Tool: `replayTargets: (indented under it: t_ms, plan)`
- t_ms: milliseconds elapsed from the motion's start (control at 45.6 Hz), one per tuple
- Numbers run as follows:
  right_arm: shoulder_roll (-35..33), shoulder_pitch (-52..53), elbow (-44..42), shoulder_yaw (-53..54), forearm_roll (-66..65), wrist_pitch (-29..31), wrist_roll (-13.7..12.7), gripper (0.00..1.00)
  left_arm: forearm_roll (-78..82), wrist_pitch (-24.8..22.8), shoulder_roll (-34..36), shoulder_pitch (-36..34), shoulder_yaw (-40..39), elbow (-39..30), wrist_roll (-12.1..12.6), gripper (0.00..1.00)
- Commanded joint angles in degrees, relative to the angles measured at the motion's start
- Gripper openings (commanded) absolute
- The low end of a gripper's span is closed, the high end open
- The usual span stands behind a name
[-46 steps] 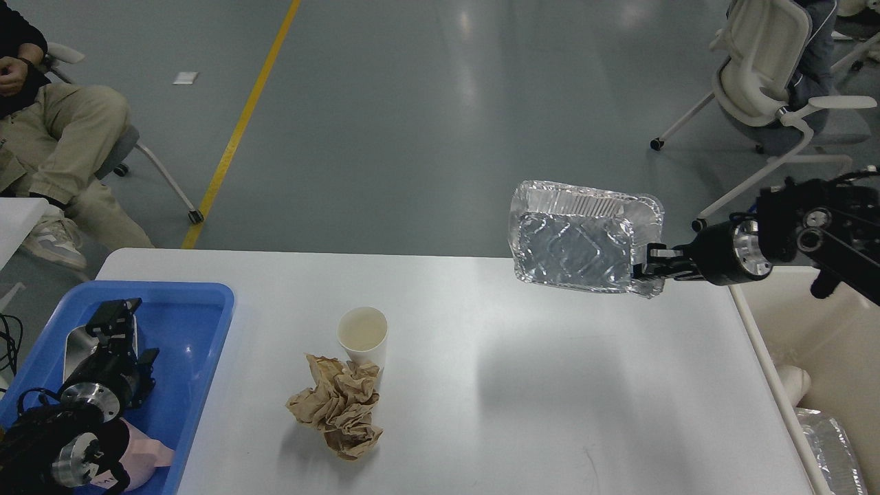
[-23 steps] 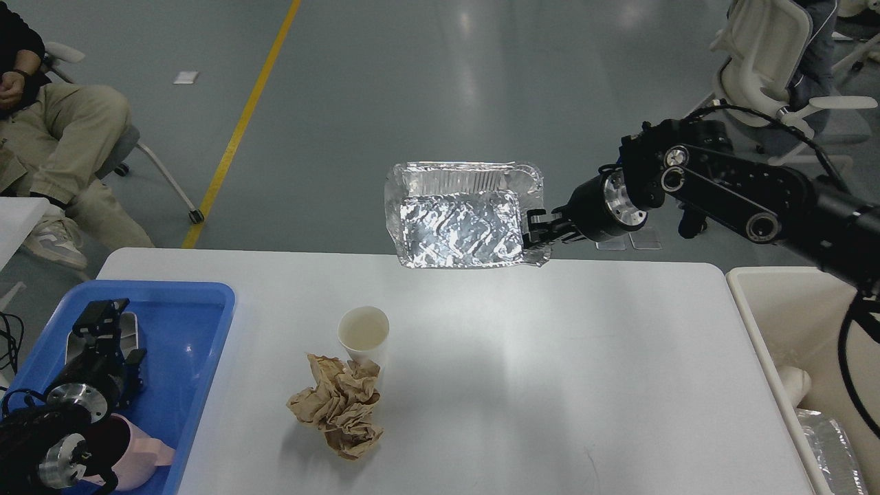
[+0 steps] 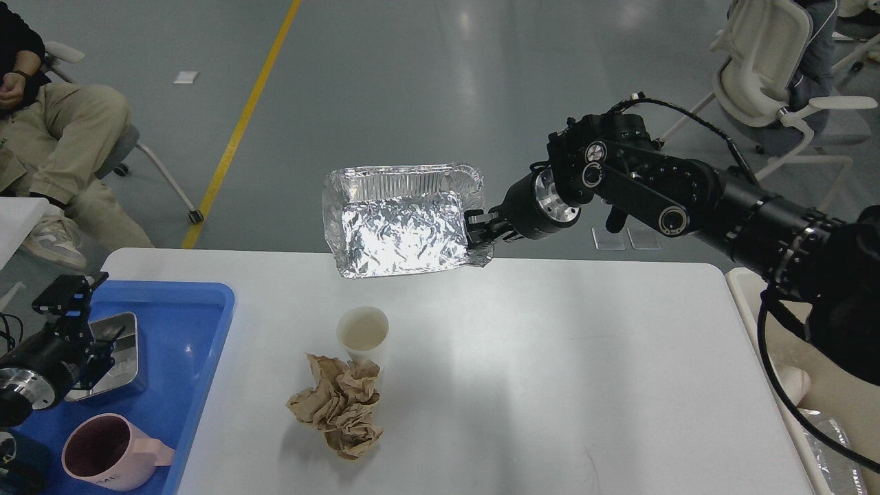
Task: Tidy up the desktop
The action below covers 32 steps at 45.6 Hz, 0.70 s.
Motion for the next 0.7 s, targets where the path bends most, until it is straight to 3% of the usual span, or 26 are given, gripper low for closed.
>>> replayTargets:
  t_ms: [0, 132, 285, 438, 679]
  plan:
    - [1.85, -0.03, -1.74, 0.01, -0.01, -0.30, 0.00, 0.00, 3.13, 3.27, 9.15, 3.45, 0.39, -10.96, 0.43, 0.97]
    - [3.17, 0.15, -2.71, 0.01, -0.01, -0.30, 0.09, 0.00, 3.14, 7.40, 20.66, 8.64, 2.68, -19.85, 0.52, 0.97]
    - [3.79, 0.59, -3.77, 0.01, -0.01, -0.30, 0.09, 0.00, 3.40, 7.94, 34.46, 13.65, 6.37, -21.00, -0.36, 0.97]
    - [3.70, 0.85, -3.85, 0.01, -0.01, -0.30, 0.09, 0.00, 3.22, 8.11, 46.50, 14.88, 10.41, -18.81, -5.01, 0.97]
    - [3.79, 0.50, -4.73, 0.01, -0.01, -0.30, 0.09, 0.00, -3.09, 10.05, 49.77, 14.09, 10.94, -18.63, -6.07, 0.97]
